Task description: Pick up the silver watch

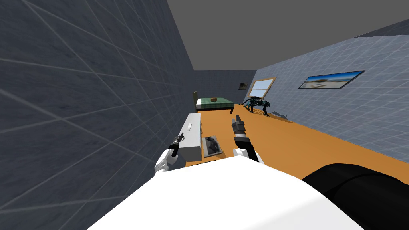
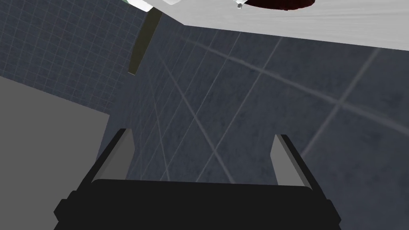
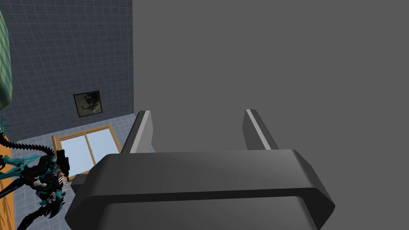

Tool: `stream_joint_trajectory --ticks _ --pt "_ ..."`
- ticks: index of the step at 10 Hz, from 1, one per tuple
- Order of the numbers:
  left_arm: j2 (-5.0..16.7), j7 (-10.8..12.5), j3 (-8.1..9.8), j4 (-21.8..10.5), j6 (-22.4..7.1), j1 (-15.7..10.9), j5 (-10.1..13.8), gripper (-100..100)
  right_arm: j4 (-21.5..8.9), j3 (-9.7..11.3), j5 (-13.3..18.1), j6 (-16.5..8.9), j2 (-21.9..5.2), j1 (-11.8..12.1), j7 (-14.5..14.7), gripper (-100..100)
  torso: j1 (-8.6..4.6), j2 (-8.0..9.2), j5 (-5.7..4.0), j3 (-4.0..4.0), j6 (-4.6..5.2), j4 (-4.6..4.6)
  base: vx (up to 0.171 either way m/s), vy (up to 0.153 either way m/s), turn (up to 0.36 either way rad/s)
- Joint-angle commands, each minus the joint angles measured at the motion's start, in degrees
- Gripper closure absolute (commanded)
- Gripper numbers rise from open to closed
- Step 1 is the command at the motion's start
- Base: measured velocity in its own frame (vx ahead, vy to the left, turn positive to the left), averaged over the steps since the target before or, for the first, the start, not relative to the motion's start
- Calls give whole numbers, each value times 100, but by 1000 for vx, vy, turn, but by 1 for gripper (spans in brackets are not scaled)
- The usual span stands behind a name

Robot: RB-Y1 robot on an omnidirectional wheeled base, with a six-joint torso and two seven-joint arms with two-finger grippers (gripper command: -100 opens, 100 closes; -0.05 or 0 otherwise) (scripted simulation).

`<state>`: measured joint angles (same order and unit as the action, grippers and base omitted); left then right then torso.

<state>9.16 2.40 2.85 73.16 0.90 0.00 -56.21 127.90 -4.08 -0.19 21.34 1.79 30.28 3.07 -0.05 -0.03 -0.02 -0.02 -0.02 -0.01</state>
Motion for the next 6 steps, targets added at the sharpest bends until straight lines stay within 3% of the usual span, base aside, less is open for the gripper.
stream_joint_trajectory --ticks 1,3,4,6 --pt "-9 -52 33 -286 -77 -141 -217 -100 0 0 0 0 0 0 0 0 0 0 0 0 0 0 11 -15 -8" --pt "17 -83 33 -667 -258 -312 -541 -100 0 0 0 0 0 0 0 0 -2 -3 -1 -2 0 0 22 -31 -16" --pt "17 -83 33 -727 -258 -312 -541 -100 0 0 0 0 0 0 0 0 -7 -5 -2 -3 0 -1 21 -27 0" --pt "38 -109 30 -1092 -413 -455 -820 -100 0 0 0 0 0 0 0 0 -2 -4 -1 -2 0 0 18 -23 -13"
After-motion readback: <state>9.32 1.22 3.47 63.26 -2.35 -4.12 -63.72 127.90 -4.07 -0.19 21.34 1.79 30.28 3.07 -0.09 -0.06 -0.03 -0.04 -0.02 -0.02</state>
